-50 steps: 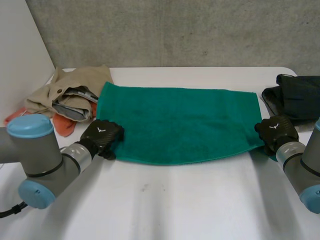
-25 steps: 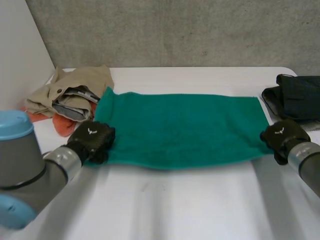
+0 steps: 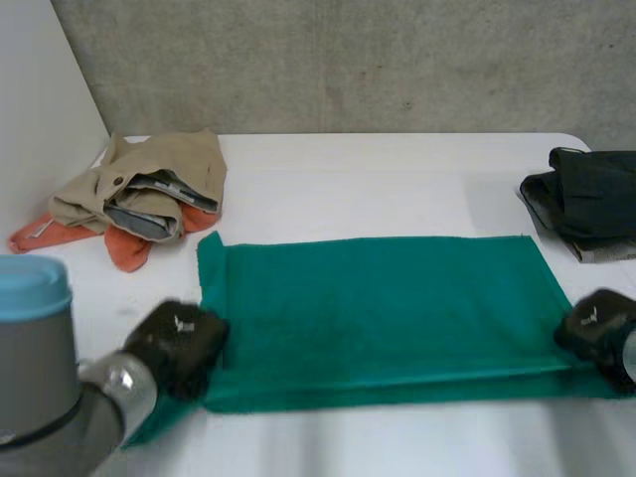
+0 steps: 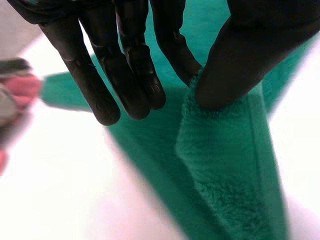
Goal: Fold the laundry.
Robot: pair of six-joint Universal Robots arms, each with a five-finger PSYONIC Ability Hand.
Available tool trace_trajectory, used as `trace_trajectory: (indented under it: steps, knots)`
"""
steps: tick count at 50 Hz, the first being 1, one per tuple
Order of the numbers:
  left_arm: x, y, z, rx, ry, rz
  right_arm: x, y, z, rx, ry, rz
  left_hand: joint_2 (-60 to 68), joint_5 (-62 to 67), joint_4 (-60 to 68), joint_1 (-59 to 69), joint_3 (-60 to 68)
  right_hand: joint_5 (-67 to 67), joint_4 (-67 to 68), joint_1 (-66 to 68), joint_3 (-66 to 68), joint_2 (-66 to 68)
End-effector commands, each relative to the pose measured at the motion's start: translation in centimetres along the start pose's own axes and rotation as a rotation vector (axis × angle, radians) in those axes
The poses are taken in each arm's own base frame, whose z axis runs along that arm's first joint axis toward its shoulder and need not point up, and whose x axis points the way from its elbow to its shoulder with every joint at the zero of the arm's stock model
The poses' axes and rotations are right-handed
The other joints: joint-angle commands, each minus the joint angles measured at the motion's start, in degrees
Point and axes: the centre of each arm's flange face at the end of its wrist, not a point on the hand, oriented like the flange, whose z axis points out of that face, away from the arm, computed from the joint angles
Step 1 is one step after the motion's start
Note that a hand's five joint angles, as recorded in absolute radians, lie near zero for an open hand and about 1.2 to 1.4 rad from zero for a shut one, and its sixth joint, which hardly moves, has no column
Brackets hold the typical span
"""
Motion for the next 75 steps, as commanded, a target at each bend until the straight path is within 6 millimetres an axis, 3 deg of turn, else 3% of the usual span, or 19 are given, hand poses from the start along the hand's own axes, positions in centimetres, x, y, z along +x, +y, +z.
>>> trace_trajectory:
  steps: [1, 6, 8, 10, 11, 13, 17, 19, 21, 24, 26, 29, 36, 43, 47, 53, 58, 63, 75]
  knots:
    - [-2.3, -2.6, 6.2, 0.114, -0.132, 0.062, 1.8, -3.1, 4.7, 0.126, 0.129, 0.032, 11.45, 14.20, 11.39, 13.85, 11.57, 12.52, 11.21, 14.85, 11.44, 12.30]
    - [-2.3, -3.7, 9.8, 0.169, -0.152, 0.144, 2.6, -4.6, 6.9, 0.192, 0.192, 0.028, 11.45, 14.20, 11.39, 13.85, 11.57, 12.52, 11.21, 14.85, 11.44, 12.30]
    - [-3.0, -5.0, 11.2, 0.216, -0.187, 0.174, 4.1, -6.3, 8.0, 0.256, 0.280, 0.020, 11.45, 14.20, 11.39, 13.85, 11.57, 12.52, 11.21, 14.85, 11.44, 12.30]
    - [-4.2, -6.8, 12.2, 0.282, -0.236, 0.193, 5.6, -7.7, 8.7, 0.313, 0.361, 0.009, 11.45, 14.20, 11.39, 13.85, 11.57, 12.52, 11.21, 14.85, 11.44, 12.30]
    - [-5.7, -9.2, 12.7, 0.362, -0.300, 0.205, 6.6, -8.6, 8.9, 0.346, 0.409, 0.004, 11.45, 14.20, 11.39, 13.85, 11.57, 12.52, 11.21, 14.85, 11.44, 12.30]
    - [-7.4, -12.3, 12.6, 0.461, -0.371, 0.220, 10.4, -11.5, 8.1, 0.451, 0.587, 0.007, 11.45, 14.20, 11.39, 13.85, 11.57, 12.52, 11.21, 14.85, 11.44, 12.30]
    - [-12.0, -21.6, 9.3, 0.787, -0.588, 0.214, 16.5, -15.7, 4.6, 0.664, 0.882, 0.066, 11.45, 14.20, 11.39, 13.85, 11.57, 12.52, 11.21, 14.85, 11.44, 12.30]
    - [-13.2, -24.2, 7.5, 0.891, -0.655, 0.206, 19.7, -17.2, 1.3, 0.801, 1.046, 0.117, 11.45, 14.20, 11.39, 13.85, 11.57, 12.52, 11.21, 14.85, 11.44, 12.30]
    - [-14.6, -27.1, 4.4, 1.019, -0.733, 0.189, 21.1, -17.8, -0.7, 0.873, 1.123, 0.147, 11.45, 14.20, 11.39, 13.85, 11.57, 12.52, 11.21, 14.85, 11.44, 12.30]
    - [-15.4, -28.7, 1.6, 1.106, -0.770, 0.165, 22.4, -18.3, -3.4, 0.961, 1.192, 0.187, 11.45, 14.20, 11.39, 13.85, 11.57, 12.52, 11.21, 14.85, 11.44, 12.30]
    - [-15.5, -28.7, 1.3, 1.112, -0.767, 0.156, 22.3, -18.3, -3.5, 0.960, 1.185, 0.191, 11.45, 14.20, 11.39, 13.85, 11.57, 12.52, 11.21, 14.85, 11.44, 12.30]
    - [-15.1, -27.6, 2.1, 1.073, -0.734, 0.137, 21.6, -18.0, -2.8, 0.937, 1.141, 0.195, 11.45, 14.20, 11.39, 13.85, 11.57, 12.52, 11.21, 14.85, 11.44, 12.30]
    - [-13.9, -20.6, 6.2, 0.855, -0.627, 0.098, 18.5, -16.4, 0.7, 0.825, 0.972, 0.205, 11.45, 14.20, 11.39, 13.85, 11.57, 12.52, 11.21, 14.85, 11.44, 12.30]
    - [-10.7, -14.9, 9.3, 0.699, -0.509, 0.069, 11.9, -13.0, 7.4, 0.632, 0.678, 0.239, 11.45, 14.20, 11.39, 13.85, 11.57, 12.52, 11.21, 14.85, 11.44, 12.30]
    - [-8.2, -10.5, 11.9, 0.581, -0.430, 0.062, 8.4, -11.1, 9.7, 0.538, 0.538, 0.254, 11.45, 14.20, 11.39, 13.85, 11.57, 12.52, 11.21, 14.85, 11.44, 12.30]
    - [-4.8, -5.3, 13.1, 0.430, -0.310, 0.069, 4.7, -8.5, 10.5, 0.418, 0.399, 0.246, 11.45, 14.20, 11.39, 13.85, 11.57, 12.52, 11.21, 14.85, 11.44, 12.30]
    - [-1.8, -0.6, 10.6, 0.264, -0.192, 0.073, 1.4, -6.5, 9.5, 0.303, 0.243, 0.226, 11.45, 14.20, 11.39, 13.85, 11.57, 12.52, 11.21, 14.85, 11.44, 12.30]
    - [-0.4, 1.3, 6.4, 0.160, -0.129, 0.067, 0.3, -3.9, 5.3, 0.170, 0.138, 0.144, 11.45, 14.20, 11.39, 13.85, 11.57, 12.52, 11.21, 14.85, 11.44, 12.30]
    - [4.0, 4.5, -4.9, -0.104, 0.092, 0.108, -1.7, 1.5, -1.4, -0.062, -0.022, -0.017, 11.45, 14.20, 11.39, 13.85, 11.57, 12.52, 11.21, 14.85, 11.44, 12.30]
